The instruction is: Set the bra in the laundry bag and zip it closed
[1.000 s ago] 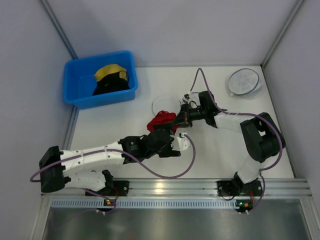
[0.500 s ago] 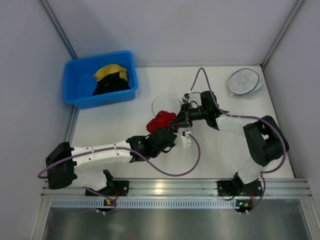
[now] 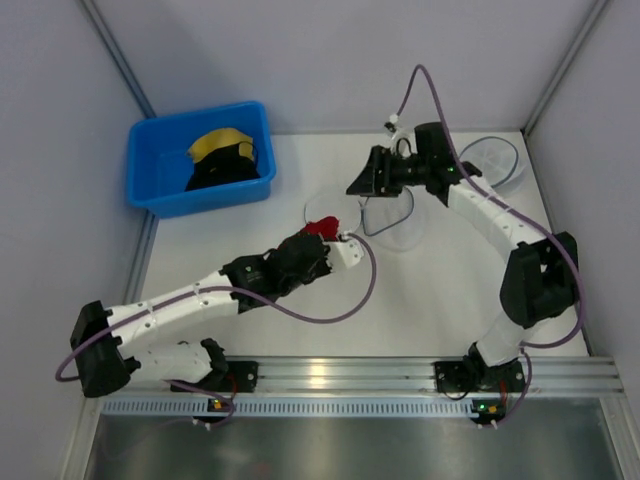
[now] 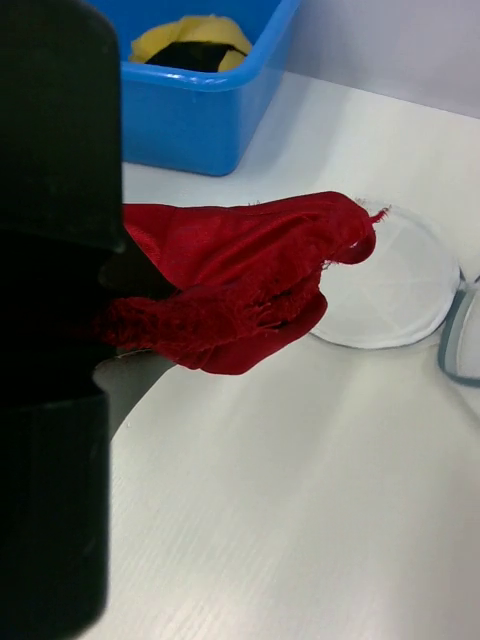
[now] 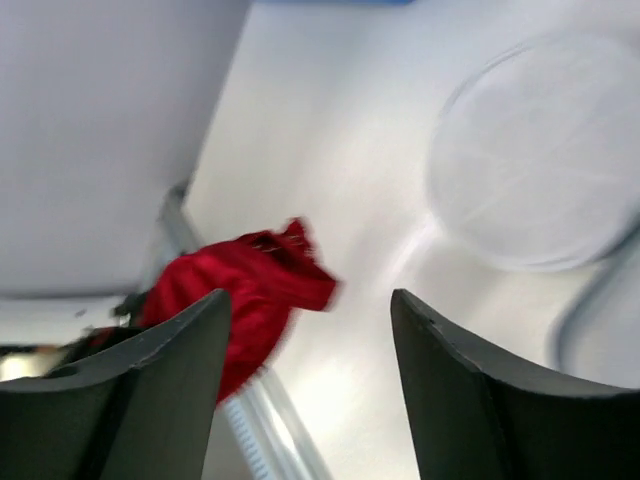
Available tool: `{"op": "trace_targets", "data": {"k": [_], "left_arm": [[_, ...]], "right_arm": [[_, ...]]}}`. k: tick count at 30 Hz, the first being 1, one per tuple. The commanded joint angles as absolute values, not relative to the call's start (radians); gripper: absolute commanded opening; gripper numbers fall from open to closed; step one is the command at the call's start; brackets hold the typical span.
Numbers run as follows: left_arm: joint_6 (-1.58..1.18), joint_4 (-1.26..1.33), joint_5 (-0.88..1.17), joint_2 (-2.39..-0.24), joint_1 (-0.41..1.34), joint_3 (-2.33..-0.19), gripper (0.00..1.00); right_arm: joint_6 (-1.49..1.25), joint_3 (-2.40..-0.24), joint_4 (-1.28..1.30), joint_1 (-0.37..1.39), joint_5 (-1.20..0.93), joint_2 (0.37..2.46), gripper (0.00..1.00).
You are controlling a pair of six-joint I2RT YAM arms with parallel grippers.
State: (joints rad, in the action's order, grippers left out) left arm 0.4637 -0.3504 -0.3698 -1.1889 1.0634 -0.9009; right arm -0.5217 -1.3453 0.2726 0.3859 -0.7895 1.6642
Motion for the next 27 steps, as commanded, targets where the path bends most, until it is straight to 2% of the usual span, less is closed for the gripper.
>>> {"op": "trace_targets", "data": {"k": [1,4,5,7,12,17,21,27], "left_arm": [[0.312,-0.419,-0.212,-1.103,0.973,-0.989,0.0],[0.191,-0.465,-0.131,-1.094,0.865,-1.046,0.0],[0.157,-0.478,-0.083,-1.103,0.833,-1.067,0.0],[0.063,-0.514,-0.01,-1.117,0.729,-1.118,0.0],[-0.13,-0.525,0.153,-1.108,0.559,-1.155,0.0],[-0.297,-0.485,0.299,-1.072,0.441,-1.132,0.0],[-0.418,-0.428,0.402,-1.026,0.312,-1.068,0.0],[-0.498,-0.4,0.474,-0.956,0.221,-0.993,0.0]], "right_arm": [[-0.269,-1.466,0.483,0.331,-0.551,1.738,0.62],[-0.189,-1.537,0.529,0.339,-0.447,1.825,0.5],[-0.167,-1.548,0.535,0.345,-0.421,1.847,0.42],[-0.124,-1.577,0.563,0.363,-0.333,1.899,0.37],[-0.038,-1.585,0.586,0.425,-0.161,1.97,0.34],[0.037,-1.571,0.587,0.505,-0.097,2.042,0.34],[0.034,-1.557,0.594,0.563,-0.178,2.066,0.34],[0.011,-1.441,0.548,0.692,-0.339,1.984,0.32]]}}
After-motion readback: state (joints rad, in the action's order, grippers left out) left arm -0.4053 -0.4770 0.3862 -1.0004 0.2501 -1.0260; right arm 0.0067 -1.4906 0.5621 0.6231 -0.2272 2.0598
